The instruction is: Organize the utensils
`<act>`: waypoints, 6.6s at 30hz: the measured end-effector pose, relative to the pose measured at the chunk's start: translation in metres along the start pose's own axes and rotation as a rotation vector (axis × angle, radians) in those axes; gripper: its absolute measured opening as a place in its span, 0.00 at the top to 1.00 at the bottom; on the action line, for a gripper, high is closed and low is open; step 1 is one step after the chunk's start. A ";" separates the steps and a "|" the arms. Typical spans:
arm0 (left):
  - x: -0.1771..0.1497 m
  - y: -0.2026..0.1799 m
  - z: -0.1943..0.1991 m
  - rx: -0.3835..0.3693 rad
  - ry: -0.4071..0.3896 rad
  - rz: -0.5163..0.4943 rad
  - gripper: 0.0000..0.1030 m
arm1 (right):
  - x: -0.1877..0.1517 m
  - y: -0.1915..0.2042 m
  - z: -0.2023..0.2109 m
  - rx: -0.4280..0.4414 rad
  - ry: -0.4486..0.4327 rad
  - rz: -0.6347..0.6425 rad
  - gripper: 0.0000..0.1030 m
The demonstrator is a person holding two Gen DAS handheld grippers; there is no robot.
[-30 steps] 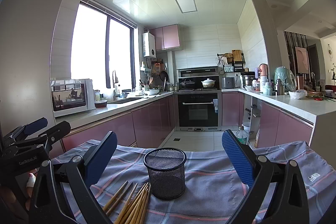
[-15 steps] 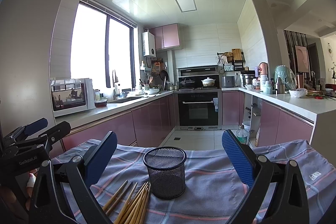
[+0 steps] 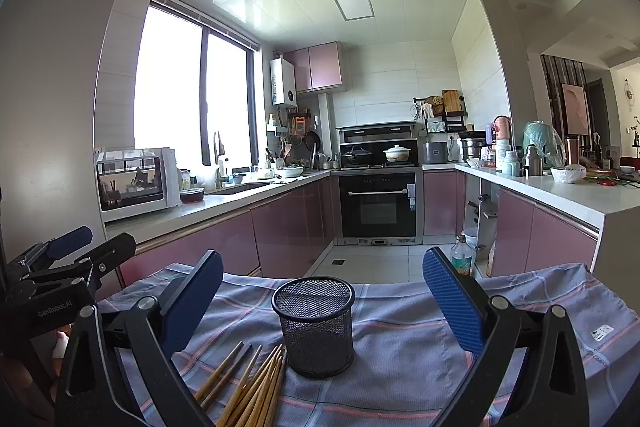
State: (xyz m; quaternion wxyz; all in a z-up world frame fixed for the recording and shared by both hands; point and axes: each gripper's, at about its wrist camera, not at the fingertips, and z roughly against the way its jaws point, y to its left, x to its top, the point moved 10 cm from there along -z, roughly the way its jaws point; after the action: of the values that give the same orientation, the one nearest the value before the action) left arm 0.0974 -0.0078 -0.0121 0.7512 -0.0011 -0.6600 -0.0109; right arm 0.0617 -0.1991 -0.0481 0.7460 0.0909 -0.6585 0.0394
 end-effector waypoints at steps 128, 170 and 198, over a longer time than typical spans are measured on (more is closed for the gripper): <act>-0.027 -0.130 -0.190 -0.533 0.602 0.010 0.93 | -0.043 -0.020 -0.173 0.187 0.570 -0.059 0.94; -0.115 -0.020 -0.072 -0.235 0.565 0.015 0.50 | -0.132 0.033 -0.055 0.334 0.674 -0.115 0.60; -0.180 -0.039 -0.071 -0.227 0.713 -0.043 0.50 | -0.175 0.040 -0.050 0.265 0.783 -0.041 0.68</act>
State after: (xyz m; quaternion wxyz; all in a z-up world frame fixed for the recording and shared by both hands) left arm 0.1438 -0.0457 -0.2003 0.9286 -0.0666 -0.3513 -0.0995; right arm 0.0805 -0.1397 -0.2241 0.9226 0.1776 -0.3123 0.1406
